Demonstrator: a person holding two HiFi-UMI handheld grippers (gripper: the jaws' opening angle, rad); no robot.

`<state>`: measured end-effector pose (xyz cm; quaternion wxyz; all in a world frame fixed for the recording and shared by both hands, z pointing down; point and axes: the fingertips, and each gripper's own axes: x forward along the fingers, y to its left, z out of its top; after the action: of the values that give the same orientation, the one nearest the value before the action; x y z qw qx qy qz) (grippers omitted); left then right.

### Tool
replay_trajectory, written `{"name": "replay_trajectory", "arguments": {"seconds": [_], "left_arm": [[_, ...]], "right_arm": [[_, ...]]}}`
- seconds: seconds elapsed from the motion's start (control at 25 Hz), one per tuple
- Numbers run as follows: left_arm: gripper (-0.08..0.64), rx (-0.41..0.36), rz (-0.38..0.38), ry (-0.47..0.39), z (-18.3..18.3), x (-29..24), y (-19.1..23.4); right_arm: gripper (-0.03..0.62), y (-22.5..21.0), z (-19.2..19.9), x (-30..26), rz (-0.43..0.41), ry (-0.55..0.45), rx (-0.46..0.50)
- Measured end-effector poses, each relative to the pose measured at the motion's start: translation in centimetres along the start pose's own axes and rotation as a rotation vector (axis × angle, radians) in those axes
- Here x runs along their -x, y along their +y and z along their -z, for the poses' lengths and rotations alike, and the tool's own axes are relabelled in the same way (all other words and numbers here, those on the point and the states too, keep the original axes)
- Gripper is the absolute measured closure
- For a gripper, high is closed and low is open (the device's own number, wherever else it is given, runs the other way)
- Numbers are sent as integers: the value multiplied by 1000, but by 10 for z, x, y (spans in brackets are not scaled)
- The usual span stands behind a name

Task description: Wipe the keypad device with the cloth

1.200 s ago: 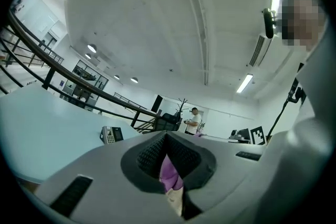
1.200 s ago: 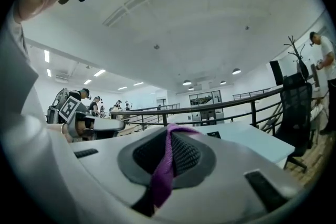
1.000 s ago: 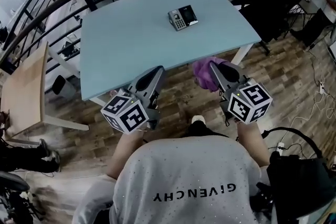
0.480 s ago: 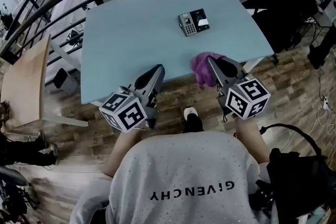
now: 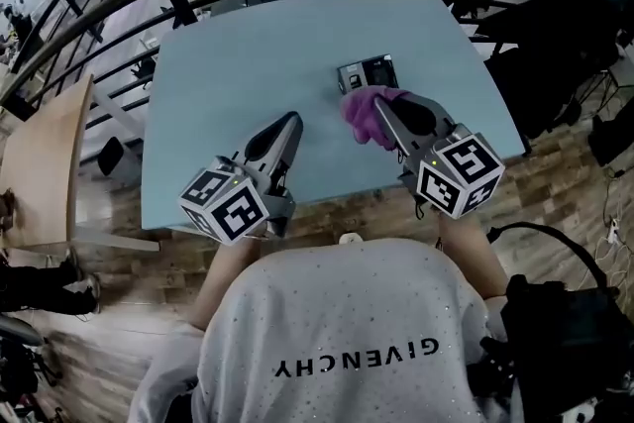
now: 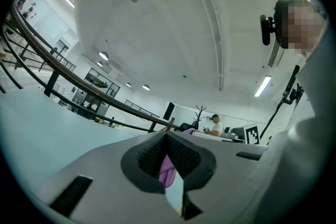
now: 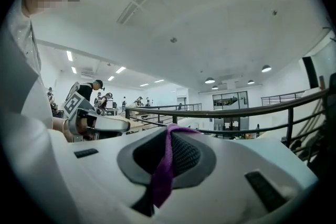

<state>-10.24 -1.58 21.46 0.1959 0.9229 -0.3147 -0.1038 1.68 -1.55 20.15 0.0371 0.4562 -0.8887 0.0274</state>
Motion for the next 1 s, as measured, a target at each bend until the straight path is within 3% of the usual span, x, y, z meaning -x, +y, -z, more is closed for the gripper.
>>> {"name": "replay_trajectory", "arguments": {"seconds": [0.2,0.36,0.6,0.8,1.0], "left_arm": [[560,24,-6,33,15,-42,26],[560,72,-18,74,39,-61,42],[560,72,-137,58,58,-70,74],[560,76,-211,143,90,-85,96],[560,77,-254,174,114,-92,118]], "right_arm": [[569,-19,22,-30,-176,23,43],[569,-36,63,-54,-244,99,-6],[571,-70,100,-93,-180,134,-132],[570,-96,127,-112,-133,178,-73],[568,-135,148,-136,-83,200,-80]]}}
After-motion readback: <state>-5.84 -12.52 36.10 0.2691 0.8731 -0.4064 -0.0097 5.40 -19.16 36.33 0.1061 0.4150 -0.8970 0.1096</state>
